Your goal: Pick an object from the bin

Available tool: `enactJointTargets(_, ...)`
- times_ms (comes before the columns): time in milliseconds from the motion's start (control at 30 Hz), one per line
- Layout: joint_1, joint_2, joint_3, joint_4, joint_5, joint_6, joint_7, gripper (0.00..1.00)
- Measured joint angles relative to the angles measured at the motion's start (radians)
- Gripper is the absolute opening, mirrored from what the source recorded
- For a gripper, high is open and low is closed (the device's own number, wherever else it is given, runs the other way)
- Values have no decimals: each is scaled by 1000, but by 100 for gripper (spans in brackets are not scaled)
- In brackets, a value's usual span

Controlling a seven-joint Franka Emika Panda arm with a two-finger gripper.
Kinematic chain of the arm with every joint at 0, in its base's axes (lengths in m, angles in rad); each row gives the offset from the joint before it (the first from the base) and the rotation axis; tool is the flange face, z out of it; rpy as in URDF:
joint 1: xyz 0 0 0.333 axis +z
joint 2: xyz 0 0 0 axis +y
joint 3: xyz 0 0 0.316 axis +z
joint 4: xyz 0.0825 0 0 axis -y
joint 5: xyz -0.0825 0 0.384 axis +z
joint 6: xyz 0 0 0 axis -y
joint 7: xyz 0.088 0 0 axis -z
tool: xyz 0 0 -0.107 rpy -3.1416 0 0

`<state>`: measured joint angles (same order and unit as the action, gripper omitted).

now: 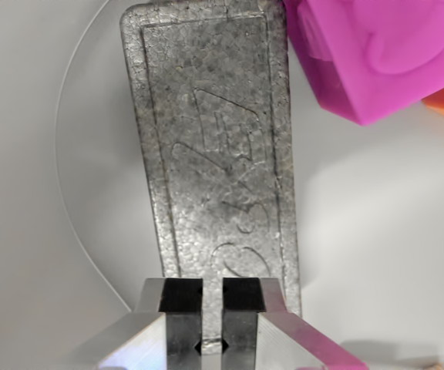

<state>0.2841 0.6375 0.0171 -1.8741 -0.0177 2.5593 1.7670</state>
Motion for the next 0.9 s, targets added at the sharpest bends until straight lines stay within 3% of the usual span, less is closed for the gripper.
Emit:
enactJointTargets(533,0,-2,0,0,0,-2,0,0)
enactJointTargets(900,0,-47,0,-8,0,-40,0,0)
